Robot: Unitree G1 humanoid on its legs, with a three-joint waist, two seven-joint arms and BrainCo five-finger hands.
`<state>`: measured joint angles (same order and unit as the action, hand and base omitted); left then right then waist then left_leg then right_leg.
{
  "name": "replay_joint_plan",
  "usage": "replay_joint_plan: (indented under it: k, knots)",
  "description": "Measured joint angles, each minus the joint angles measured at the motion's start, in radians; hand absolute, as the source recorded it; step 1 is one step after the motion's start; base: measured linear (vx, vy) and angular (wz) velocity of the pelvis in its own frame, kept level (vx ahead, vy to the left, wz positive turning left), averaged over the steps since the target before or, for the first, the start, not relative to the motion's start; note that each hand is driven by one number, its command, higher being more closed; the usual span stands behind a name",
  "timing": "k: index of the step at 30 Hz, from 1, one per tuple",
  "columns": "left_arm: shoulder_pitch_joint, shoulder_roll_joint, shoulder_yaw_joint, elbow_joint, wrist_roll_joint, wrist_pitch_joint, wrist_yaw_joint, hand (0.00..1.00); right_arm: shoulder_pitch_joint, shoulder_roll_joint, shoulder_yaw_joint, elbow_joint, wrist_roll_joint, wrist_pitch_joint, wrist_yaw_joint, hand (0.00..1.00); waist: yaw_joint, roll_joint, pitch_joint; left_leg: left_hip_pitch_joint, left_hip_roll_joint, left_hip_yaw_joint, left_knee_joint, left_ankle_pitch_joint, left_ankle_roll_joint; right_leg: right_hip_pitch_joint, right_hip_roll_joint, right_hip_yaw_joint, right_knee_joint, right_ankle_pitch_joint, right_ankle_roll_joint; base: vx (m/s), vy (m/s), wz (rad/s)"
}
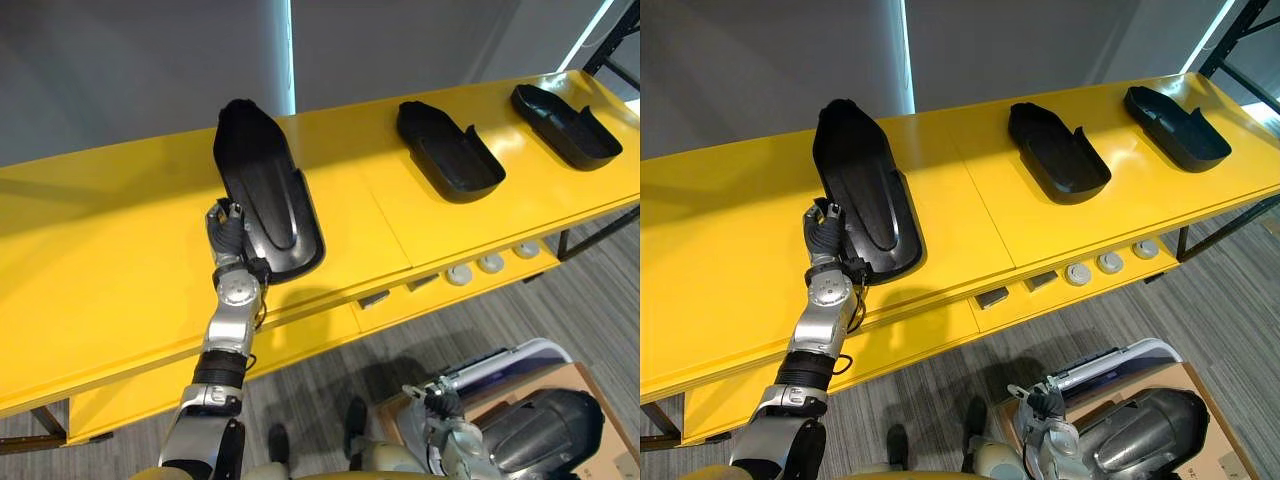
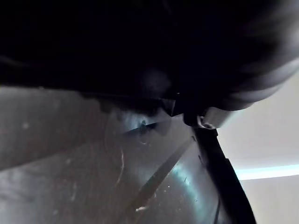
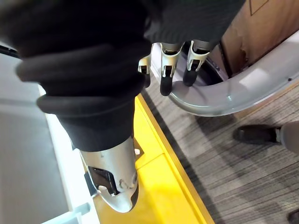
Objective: Walk over and take plastic housings, then place them on the shelf
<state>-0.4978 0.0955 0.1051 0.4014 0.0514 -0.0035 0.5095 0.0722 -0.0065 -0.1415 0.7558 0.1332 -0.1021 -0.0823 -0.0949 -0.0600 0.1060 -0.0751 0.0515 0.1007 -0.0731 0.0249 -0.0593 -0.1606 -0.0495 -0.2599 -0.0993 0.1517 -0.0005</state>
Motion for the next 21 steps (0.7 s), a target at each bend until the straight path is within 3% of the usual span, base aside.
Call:
replay_joint_plan:
  k: [21]
  knots:
    - [-0.116,-0.014,0.021,0.034,0.010,0.018,0.065,0.00,0.002,-0.005,0.005,-0.029,0.001,-0.009,0.004,0.00,-0.003,0.006,0.027,0.013,-0.001,0.016,-0.015,0.000,0.000,-0.003,0.002,0.029,0.001,0.002,0.003,0.01,0.028,-0.03]
